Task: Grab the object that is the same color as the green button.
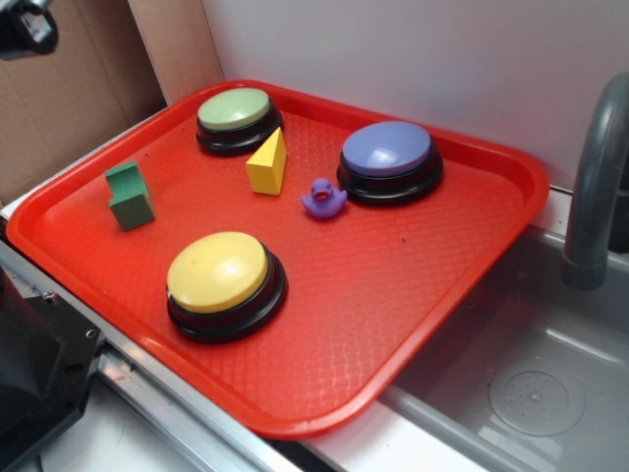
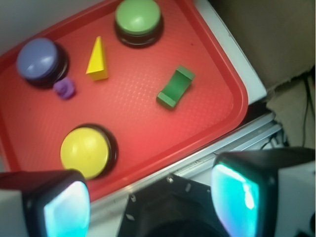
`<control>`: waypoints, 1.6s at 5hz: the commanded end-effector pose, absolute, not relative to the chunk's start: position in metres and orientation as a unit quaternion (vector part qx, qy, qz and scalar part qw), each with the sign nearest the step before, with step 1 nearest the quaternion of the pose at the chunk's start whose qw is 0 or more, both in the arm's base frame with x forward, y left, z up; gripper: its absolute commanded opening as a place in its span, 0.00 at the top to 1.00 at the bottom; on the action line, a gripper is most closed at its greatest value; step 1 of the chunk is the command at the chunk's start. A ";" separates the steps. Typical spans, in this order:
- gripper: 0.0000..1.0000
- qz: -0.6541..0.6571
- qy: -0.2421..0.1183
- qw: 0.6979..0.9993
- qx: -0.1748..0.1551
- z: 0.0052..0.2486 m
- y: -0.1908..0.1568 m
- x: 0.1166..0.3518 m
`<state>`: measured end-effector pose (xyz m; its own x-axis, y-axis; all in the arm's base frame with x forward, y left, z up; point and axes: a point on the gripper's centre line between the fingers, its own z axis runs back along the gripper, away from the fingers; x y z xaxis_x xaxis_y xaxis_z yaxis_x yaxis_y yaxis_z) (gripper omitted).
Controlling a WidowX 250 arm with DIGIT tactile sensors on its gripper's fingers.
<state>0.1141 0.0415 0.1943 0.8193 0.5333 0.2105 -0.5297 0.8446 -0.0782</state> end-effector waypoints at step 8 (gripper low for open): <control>0.00 0.526 -0.105 0.843 0.040 0.034 0.100 0.177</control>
<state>0.1768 0.0953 0.0262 0.4371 0.8787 0.1918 -0.8933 0.4489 -0.0209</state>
